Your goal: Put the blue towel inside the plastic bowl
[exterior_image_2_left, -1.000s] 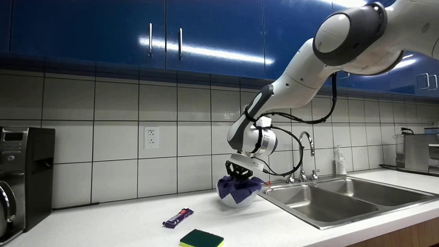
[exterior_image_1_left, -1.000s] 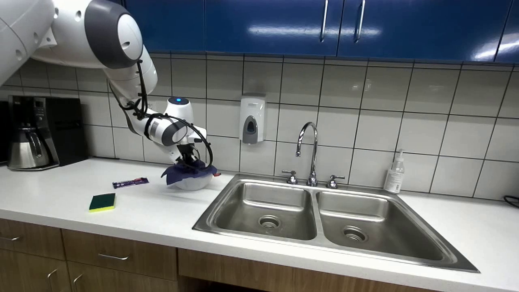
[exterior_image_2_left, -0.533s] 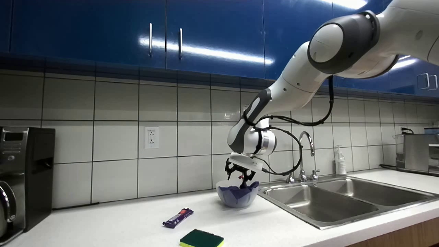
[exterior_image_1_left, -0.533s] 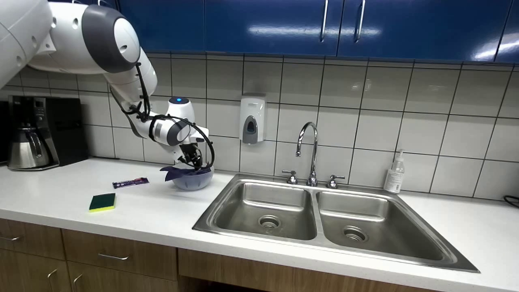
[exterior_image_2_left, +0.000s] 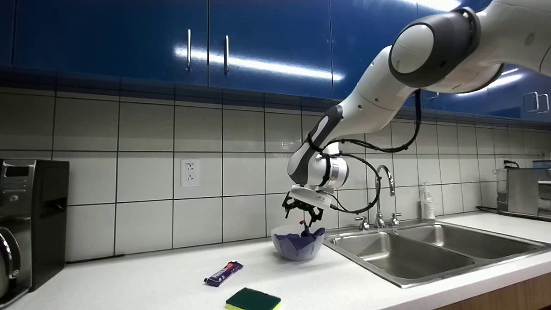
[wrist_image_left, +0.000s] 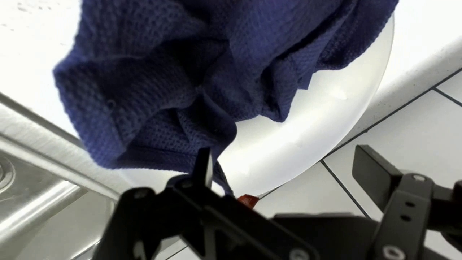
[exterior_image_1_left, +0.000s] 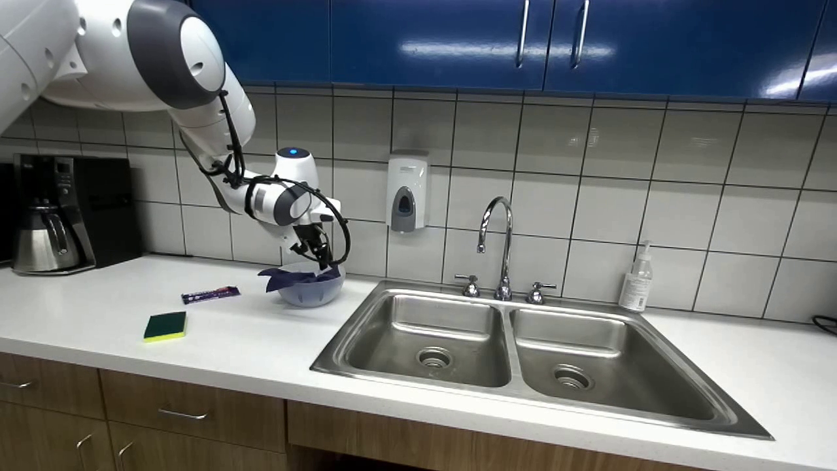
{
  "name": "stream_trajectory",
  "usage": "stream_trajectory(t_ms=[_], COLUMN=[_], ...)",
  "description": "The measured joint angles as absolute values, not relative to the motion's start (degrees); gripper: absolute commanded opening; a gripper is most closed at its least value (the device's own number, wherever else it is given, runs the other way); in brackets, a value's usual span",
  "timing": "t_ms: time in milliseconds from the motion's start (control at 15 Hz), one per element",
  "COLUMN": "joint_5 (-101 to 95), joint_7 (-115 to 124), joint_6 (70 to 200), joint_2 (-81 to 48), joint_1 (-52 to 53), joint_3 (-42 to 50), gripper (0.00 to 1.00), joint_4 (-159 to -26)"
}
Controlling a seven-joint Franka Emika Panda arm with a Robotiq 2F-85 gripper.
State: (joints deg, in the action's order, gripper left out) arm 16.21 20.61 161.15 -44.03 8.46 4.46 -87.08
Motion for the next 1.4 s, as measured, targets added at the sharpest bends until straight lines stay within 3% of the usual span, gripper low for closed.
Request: stream_trajectory(t_ms=[600,1400], joint_5=[14.19,12.34], joint_7=[18.86,15.04], joint_6=[160.55,160.75], joint_2=[-36.85,-18.92], joint_1=[7.43,5.84], joint_3=[4.46,4.33], gripper=[1.00,1.00], joint_4=[-93.64,-116.50])
